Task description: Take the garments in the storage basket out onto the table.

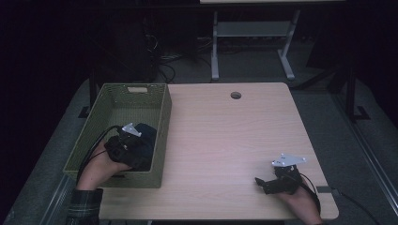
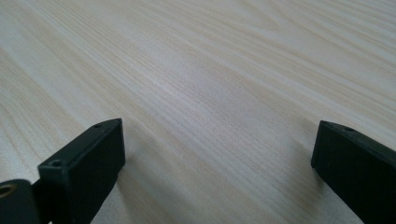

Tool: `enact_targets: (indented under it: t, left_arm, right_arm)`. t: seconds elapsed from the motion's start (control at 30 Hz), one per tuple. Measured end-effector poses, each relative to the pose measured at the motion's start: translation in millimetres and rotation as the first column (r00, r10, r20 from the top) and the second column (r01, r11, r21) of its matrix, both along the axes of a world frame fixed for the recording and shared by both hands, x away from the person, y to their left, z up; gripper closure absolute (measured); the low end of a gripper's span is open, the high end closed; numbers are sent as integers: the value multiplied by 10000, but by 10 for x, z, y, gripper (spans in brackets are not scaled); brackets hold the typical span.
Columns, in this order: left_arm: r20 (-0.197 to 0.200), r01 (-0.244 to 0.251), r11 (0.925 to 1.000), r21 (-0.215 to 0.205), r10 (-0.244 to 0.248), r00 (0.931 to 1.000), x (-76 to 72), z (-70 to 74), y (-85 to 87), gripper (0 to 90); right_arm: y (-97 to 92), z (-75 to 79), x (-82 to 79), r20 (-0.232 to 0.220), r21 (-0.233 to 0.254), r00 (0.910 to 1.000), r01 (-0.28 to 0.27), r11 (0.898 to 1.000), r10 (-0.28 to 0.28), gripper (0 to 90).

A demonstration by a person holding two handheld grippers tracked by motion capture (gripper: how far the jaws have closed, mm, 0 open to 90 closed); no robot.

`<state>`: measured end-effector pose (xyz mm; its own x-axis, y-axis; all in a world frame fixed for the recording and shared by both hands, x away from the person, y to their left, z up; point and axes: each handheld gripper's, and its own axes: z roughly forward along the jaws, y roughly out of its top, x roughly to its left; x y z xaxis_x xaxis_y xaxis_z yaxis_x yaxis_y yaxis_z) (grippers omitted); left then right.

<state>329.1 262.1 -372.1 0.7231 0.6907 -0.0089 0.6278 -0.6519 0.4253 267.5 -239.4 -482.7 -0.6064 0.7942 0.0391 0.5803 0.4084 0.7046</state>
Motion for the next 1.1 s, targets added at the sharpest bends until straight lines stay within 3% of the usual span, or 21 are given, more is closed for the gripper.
enact_targets:
  t: [0.17,0.33,0.67,0.9,1.1]
  left_arm:
    - [-169,-88,9999,135,90,9998,32,-38,-3,174]
    - [-262,46,9999,148,-42,9996,46,-53,15,267]
    - [-504,260,9991,349,-242,9984,68,-63,49,639]
    - [-737,189,9997,-168,-201,9971,94,3,138,686]
    - [-732,265,9995,-149,-275,9969,113,137,153,693]
  right_arm:
    - [0,0,0,-1,1,10000,1,10000,-1,26]
    - [0,0,0,1,1,10000,2,10000,-2,26]
    - [0,0,0,1,0,10000,2,10000,-2,26]
    - [0,0,0,-3,3,10000,1,10000,-1,26]
    - [0,0,0,2,1,10000,2,10000,-2,26]
